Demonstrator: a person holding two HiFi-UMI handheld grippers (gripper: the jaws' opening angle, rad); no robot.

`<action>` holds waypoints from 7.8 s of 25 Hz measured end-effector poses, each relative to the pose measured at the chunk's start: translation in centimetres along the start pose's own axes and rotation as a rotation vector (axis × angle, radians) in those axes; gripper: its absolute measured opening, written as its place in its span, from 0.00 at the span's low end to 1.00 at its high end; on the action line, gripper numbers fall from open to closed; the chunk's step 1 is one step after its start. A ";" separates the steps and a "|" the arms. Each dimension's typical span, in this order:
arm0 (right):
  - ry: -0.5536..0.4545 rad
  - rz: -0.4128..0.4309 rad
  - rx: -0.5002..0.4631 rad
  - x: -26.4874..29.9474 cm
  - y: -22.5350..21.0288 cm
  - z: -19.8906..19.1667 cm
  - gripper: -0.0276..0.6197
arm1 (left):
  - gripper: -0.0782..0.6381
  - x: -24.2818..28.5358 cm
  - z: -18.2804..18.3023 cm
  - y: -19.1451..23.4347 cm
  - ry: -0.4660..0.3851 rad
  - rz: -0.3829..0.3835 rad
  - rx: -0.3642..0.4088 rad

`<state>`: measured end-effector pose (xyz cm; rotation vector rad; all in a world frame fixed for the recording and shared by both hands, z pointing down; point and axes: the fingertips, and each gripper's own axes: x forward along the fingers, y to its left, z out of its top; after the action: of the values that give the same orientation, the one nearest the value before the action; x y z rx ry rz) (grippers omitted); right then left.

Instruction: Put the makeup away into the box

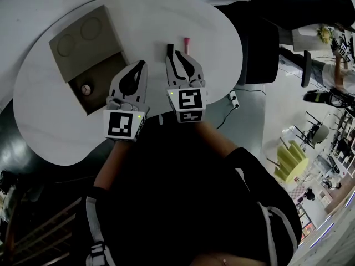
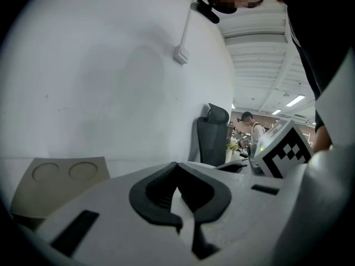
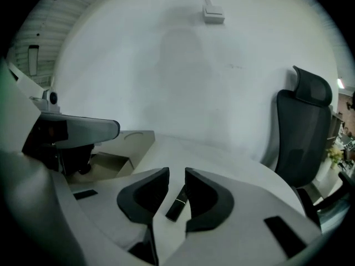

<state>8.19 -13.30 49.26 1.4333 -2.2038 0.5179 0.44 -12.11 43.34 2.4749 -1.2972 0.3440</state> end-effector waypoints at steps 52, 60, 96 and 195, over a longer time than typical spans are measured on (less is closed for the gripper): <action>0.056 0.038 0.007 -0.8 5.2 2.3 0.23 | 0.12 -6.4 0.8 2.6 -0.095 0.127 -0.042; 0.056 0.136 -0.042 -0.4 11.1 3.0 0.23 | 0.12 -10.3 0.3 5.4 -0.126 0.214 -0.074; 0.390 0.278 -0.114 6.7 25.4 -4.7 0.24 | 0.12 -19.5 -5.4 13.5 -0.089 0.401 -0.183; 0.325 -0.043 0.142 2.8 -7.6 -8.9 0.23 | 0.12 9.6 -5.7 -4.2 0.126 -0.077 -0.045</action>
<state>15.67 -13.53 58.65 1.3534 -1.9073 0.8424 8.95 -14.77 51.28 2.4157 -1.1435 0.4396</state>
